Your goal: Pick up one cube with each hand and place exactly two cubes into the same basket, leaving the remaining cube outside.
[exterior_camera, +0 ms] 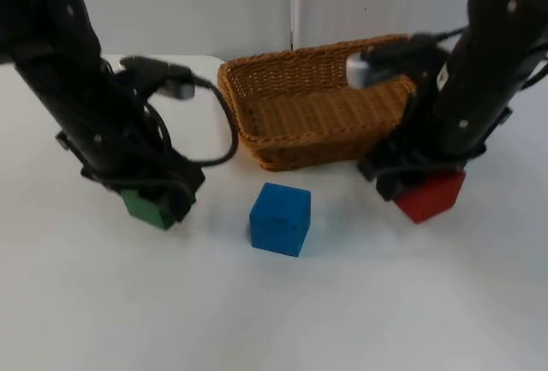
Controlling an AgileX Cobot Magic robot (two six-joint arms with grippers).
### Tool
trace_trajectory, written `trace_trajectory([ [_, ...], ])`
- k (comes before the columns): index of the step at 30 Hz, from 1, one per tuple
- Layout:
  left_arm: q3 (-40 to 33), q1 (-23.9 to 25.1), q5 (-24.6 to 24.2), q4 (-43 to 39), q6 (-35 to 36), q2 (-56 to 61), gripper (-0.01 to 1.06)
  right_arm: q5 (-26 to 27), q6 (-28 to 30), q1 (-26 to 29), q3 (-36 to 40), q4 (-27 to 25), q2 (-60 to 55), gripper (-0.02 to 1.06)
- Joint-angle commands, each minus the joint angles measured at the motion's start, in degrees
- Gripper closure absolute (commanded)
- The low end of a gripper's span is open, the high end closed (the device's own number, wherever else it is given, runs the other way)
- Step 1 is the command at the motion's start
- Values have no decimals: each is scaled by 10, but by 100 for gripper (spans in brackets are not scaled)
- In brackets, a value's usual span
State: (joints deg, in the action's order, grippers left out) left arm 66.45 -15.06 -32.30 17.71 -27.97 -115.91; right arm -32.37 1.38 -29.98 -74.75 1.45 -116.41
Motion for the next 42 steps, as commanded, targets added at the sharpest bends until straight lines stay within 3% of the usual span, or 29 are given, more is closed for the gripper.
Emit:
trace_trajectory([
  [1, 2, -2, -12, -4, 7, 25, 105, -16, 6, 1, -3, -2, 24, 105],
  [19, 2, -2, -64, -13, 32, 230, 105, -88, 9, 1, -3, -1, 200, 105],
  [32, 2, -2, -64, -19, 34, 239, 105, -80, 9, 1, -3, -1, 205, 105],
  [42, 2, -2, -41, -1, 34, 239, 105, -39, 9, 2, -3, -1, 205, 105],
])
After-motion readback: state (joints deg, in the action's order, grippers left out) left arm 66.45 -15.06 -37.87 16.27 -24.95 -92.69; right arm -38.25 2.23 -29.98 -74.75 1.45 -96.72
